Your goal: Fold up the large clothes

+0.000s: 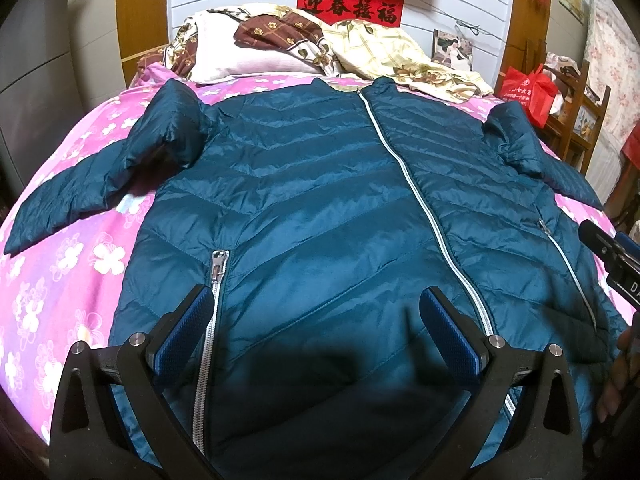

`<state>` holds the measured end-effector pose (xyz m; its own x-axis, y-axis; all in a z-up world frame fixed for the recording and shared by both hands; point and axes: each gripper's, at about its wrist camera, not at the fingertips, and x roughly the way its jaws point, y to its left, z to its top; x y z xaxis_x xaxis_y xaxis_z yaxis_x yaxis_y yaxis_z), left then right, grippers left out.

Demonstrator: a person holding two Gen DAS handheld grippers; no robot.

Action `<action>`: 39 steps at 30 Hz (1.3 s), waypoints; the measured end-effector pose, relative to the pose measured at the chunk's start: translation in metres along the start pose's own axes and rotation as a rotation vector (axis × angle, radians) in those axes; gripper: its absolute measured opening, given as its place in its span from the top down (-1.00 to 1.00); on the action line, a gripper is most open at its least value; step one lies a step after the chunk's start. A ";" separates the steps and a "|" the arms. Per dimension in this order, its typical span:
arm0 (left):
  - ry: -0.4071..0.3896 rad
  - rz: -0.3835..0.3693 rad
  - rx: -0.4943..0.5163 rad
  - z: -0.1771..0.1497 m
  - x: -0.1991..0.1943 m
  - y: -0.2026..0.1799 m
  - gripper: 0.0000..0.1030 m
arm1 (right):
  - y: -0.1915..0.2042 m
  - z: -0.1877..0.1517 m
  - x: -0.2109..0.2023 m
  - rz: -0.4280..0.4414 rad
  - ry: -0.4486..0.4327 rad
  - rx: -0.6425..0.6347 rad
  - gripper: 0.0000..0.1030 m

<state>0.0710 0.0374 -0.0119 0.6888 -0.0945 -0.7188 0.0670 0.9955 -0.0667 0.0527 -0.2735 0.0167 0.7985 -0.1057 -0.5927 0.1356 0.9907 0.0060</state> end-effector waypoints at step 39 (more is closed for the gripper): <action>0.051 0.142 -0.263 0.059 0.016 0.135 -0.99 | 0.008 0.000 0.001 0.053 0.010 -0.002 -1.00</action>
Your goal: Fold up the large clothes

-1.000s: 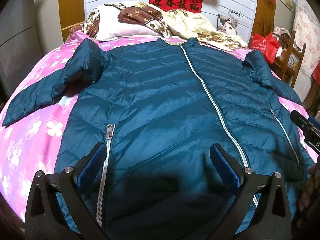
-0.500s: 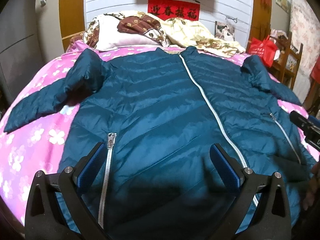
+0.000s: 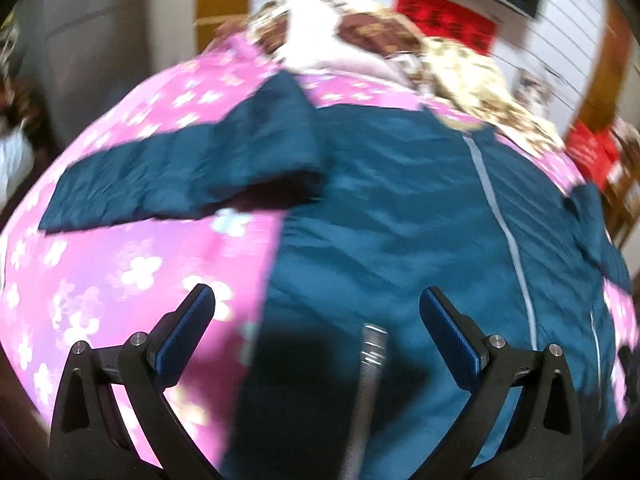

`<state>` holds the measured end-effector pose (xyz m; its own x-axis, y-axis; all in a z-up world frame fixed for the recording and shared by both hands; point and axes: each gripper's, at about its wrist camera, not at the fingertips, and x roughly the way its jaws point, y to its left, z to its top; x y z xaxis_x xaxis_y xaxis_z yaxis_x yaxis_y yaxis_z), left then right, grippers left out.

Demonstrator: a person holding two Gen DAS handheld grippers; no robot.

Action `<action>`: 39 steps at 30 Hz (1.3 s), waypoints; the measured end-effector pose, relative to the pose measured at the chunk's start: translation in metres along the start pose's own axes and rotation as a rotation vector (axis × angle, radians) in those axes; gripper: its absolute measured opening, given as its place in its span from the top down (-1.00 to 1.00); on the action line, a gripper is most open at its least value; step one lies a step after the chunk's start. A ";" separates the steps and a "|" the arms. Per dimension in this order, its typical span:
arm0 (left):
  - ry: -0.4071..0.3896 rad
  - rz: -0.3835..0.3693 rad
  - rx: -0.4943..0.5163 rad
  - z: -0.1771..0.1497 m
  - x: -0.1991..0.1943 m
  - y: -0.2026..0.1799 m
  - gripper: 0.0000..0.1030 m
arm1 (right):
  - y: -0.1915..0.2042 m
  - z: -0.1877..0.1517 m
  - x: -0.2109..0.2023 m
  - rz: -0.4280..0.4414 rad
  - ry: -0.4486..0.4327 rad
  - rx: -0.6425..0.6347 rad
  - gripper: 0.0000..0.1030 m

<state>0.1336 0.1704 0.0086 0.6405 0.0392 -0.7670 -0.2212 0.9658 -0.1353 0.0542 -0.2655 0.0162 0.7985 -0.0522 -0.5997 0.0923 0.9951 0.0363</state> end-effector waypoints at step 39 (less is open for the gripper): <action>0.056 0.475 -0.083 0.082 0.096 0.221 0.78 | 0.006 -0.003 0.015 0.011 0.057 -0.034 -1.00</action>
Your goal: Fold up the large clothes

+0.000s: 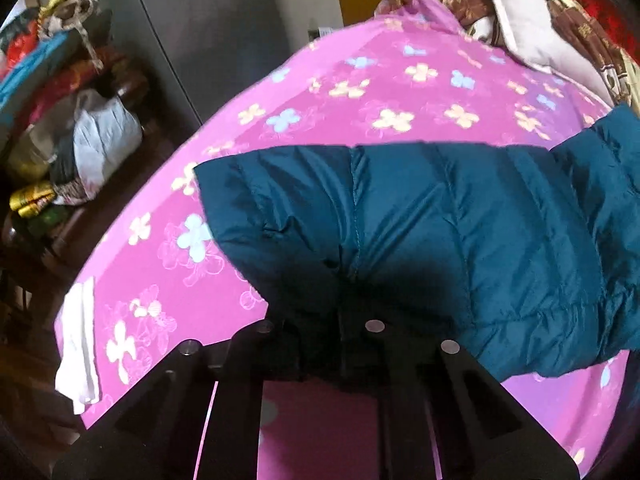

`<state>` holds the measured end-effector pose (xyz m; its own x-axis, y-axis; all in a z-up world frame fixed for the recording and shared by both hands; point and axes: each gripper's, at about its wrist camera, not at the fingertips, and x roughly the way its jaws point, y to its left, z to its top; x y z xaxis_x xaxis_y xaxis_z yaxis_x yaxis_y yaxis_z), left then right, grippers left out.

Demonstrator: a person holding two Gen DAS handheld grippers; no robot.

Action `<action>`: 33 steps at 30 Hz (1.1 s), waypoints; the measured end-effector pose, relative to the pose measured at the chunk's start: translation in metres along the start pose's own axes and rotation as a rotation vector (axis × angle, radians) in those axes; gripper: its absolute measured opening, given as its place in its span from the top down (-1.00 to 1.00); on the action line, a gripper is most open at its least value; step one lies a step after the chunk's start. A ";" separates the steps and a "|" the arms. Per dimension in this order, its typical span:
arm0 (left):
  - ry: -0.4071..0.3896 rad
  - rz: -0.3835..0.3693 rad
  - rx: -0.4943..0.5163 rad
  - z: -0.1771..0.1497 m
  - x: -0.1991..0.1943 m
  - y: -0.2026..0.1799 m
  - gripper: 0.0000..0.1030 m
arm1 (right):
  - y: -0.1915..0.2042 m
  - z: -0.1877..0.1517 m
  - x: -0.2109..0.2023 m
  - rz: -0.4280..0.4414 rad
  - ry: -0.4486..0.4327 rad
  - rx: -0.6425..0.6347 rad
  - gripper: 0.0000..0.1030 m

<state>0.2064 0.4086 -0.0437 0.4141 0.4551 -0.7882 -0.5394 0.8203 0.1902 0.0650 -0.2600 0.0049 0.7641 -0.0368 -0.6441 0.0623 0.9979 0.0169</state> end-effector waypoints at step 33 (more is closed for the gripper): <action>-0.335 -0.935 0.283 0.022 -0.359 -0.330 0.80 | -0.113 -0.011 -0.034 -0.301 0.035 0.106 -1.00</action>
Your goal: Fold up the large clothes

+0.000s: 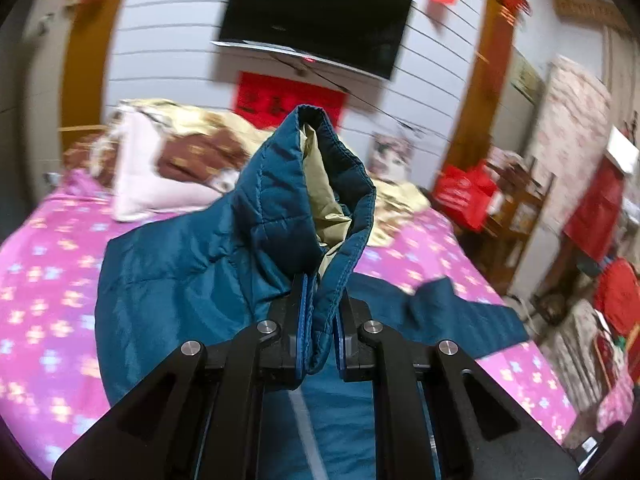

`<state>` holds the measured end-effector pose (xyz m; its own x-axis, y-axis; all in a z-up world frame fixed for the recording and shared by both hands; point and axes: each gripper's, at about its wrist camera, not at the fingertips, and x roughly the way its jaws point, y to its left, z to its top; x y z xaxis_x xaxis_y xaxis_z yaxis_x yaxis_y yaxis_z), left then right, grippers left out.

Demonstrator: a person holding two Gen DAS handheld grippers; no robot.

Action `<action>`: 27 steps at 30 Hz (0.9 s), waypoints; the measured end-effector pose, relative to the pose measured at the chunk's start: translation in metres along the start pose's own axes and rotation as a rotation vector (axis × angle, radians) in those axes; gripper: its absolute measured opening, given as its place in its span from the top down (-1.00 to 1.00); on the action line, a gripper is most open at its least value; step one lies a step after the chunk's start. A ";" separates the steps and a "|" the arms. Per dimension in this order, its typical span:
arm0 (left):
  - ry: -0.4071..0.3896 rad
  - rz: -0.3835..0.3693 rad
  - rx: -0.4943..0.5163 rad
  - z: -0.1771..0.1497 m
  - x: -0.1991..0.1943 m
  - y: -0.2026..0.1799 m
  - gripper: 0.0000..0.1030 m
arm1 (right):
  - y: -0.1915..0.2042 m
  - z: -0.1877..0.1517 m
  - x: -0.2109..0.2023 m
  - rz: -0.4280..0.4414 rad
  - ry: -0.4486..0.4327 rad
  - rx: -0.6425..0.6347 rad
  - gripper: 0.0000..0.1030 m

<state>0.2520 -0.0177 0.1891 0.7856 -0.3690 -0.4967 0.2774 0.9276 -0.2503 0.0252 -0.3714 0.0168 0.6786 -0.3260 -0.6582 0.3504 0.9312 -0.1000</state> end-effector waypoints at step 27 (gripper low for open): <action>0.286 0.040 -0.099 -0.116 0.124 0.002 0.42 | -0.026 -0.001 0.011 0.101 0.030 0.073 -1.00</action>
<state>0.2857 -0.0685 0.0301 0.6030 -0.3470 -0.7183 0.1829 0.9366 -0.2989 0.0228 -0.3986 0.0110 0.6939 -0.2248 -0.6841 0.3276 0.9446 0.0218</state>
